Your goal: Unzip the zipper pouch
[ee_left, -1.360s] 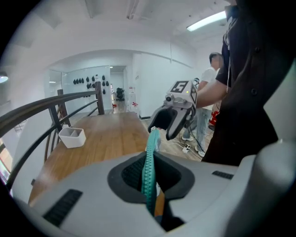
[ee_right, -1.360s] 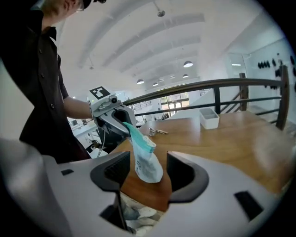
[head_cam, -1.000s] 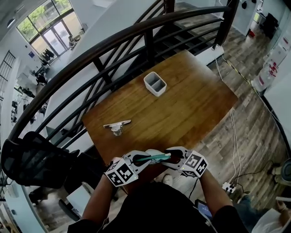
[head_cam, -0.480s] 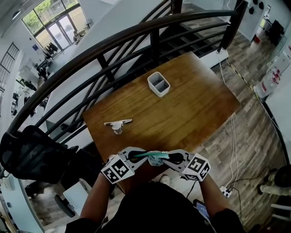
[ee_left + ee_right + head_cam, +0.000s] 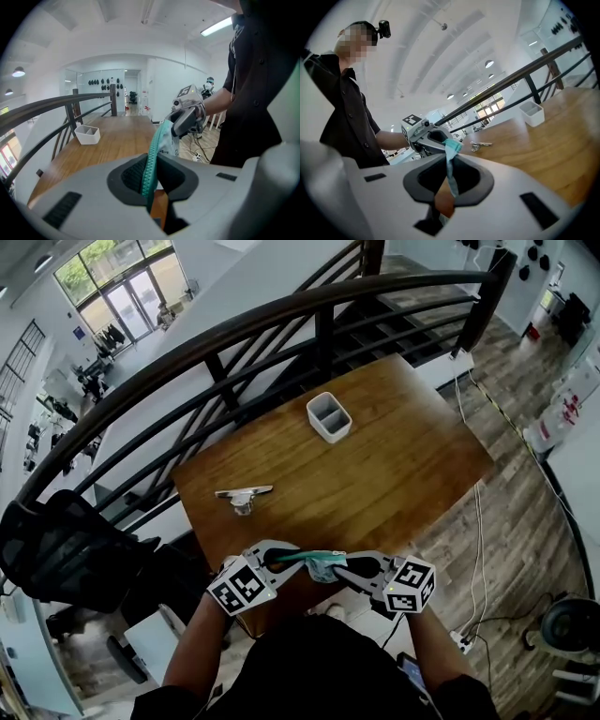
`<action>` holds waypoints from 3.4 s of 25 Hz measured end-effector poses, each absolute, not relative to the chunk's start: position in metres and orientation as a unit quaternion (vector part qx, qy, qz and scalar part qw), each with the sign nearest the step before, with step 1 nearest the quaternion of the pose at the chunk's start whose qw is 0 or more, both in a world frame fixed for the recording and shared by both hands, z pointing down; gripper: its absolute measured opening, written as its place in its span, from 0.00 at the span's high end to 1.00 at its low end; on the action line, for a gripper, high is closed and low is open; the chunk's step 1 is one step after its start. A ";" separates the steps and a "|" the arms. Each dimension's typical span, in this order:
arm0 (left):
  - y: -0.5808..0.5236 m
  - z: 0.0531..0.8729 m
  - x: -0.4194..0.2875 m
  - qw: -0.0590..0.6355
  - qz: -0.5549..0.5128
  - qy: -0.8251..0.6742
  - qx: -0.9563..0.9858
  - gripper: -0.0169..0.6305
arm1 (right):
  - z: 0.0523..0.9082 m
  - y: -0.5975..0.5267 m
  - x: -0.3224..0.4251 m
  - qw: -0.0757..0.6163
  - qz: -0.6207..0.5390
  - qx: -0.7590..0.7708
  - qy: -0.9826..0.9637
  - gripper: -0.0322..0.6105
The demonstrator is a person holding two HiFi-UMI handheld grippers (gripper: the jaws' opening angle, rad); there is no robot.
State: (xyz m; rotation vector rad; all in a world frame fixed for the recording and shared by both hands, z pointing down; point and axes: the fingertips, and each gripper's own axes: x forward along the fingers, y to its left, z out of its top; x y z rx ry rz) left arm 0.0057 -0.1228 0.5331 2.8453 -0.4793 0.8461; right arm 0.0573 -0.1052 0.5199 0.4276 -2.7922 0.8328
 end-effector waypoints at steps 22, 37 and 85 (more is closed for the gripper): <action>-0.102 0.483 0.060 0.073 0.289 -0.037 0.954 0.86 | 0.523 -0.089 0.047 0.254 0.085 0.175 -0.947 0.94; -0.084 0.502 0.077 0.108 0.308 0.039 0.944 0.75 | 0.531 -0.070 0.048 0.306 0.027 0.157 -0.939 0.94; -0.078 0.503 0.034 0.262 0.241 -0.068 0.932 0.79 | 0.533 -0.074 0.046 0.286 0.038 0.169 -0.942 0.94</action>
